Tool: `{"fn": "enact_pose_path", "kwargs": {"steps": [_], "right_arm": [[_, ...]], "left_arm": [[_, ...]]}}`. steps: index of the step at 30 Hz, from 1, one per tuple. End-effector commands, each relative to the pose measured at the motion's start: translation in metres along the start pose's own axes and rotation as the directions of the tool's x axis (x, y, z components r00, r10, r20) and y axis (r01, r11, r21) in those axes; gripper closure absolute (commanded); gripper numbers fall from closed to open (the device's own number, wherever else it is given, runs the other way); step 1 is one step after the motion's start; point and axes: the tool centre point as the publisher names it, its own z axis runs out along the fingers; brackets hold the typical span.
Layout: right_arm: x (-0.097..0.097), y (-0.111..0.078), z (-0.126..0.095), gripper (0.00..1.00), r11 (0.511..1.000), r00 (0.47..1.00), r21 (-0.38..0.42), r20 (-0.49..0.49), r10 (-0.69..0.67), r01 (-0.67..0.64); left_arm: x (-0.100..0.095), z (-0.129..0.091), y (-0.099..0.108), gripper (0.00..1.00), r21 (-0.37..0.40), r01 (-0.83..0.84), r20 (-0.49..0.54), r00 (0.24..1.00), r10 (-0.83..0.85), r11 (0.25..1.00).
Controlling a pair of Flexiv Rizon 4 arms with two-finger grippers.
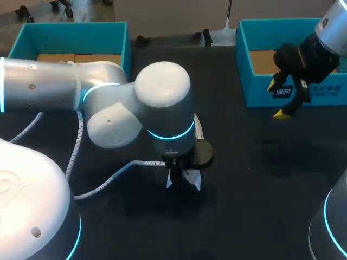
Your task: Take the shoe out of the shoebox, open the shoe tongue, remove and reinsert the insole, then place the shoe into the shoebox
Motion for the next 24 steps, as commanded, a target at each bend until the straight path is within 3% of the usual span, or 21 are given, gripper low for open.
{"fn": "enact_pose_path", "kwargs": {"steps": [1,8,11,12,13,19,24], "right_arm": [[0.000,0.000,0.001,0.00,1.000,1.000,0.002,0.000,0.000,0.000],[0.000,0.000,0.001,0.00,1.000,1.000,0.002,0.000,0.000,0.000],[0.000,0.000,0.001,0.00,1.000,1.000,0.002,0.000,0.000,0.000],[0.000,0.000,0.001,0.00,1.000,1.000,0.002,0.000,0.000,0.000],[0.000,0.000,0.001,0.00,1.000,1.000,0.002,0.000,0.000,0.000],[0.000,0.000,0.001,0.00,1.000,1.000,0.002,0.000,0.000,0.000],[0.000,0.000,0.001,0.00,1.000,1.000,0.002,0.000,0.000,0.000]], "left_arm": [[0.000,0.011,-0.005,0.46,-0.005,-0.002,-0.022,1.000,0.001,1.000],[0.003,0.012,-0.002,0.60,0.004,0.012,-0.069,0.998,-0.012,1.000],[0.004,0.012,0.000,0.78,-0.001,0.014,-0.092,0.996,-0.014,1.000],[0.005,0.012,0.001,0.93,-0.002,0.012,-0.095,0.995,-0.012,1.000],[0.005,0.011,0.002,1.00,0.002,0.008,-0.106,0.994,-0.008,1.000],[0.006,-0.002,0.006,1.00,-0.009,-0.006,-0.135,0.991,0.005,1.000],[0.002,-0.033,0.006,1.00,-0.068,-0.014,-0.153,0.988,0.004,0.998]]}}
